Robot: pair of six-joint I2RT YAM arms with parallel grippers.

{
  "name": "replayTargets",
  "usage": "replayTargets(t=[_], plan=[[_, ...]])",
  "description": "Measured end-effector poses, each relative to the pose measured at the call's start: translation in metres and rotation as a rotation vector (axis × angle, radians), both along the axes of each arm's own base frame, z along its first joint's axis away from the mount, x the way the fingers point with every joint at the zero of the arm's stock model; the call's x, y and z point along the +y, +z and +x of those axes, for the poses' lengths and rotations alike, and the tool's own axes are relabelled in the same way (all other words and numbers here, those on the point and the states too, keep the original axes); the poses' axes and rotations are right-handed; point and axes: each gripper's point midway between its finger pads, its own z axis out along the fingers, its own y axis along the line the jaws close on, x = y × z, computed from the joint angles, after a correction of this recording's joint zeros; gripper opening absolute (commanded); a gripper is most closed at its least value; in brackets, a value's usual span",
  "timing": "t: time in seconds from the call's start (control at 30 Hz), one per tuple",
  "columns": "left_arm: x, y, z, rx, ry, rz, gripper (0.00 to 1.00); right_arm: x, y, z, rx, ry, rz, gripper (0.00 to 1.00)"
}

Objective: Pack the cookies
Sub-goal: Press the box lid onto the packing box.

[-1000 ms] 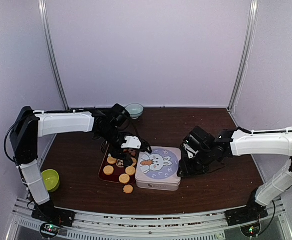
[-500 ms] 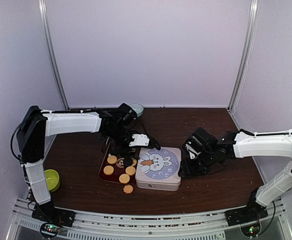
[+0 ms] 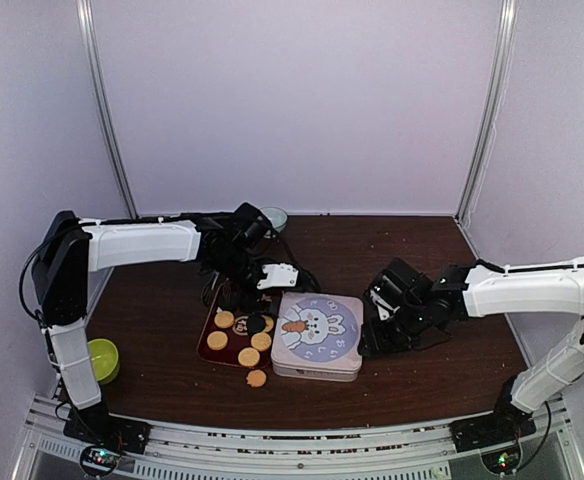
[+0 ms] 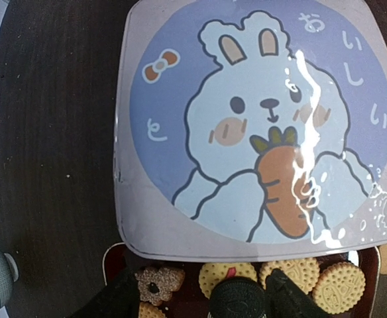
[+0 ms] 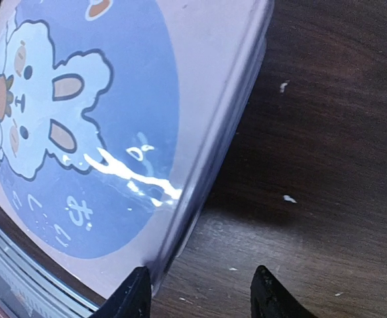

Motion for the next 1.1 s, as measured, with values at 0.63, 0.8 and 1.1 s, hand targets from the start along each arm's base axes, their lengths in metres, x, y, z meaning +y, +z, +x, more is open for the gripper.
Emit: replayTargets(t=[0.63, 0.8, 1.1], plan=[[0.012, 0.019, -0.008, 0.122, 0.055, -0.034, 0.69, 0.073, 0.046, 0.073, -0.090, -0.019, 0.351, 0.49], [0.010, 0.019, -0.016, 0.140, 0.034, -0.030, 0.73, 0.086, 0.028, 0.091, -0.071, -0.038, 0.442, 0.48], [-0.004, 0.018, -0.039, 0.121, -0.067, -0.017, 0.80, 0.098, 0.031, 0.113, -0.098, -0.052, 0.507, 0.48]])
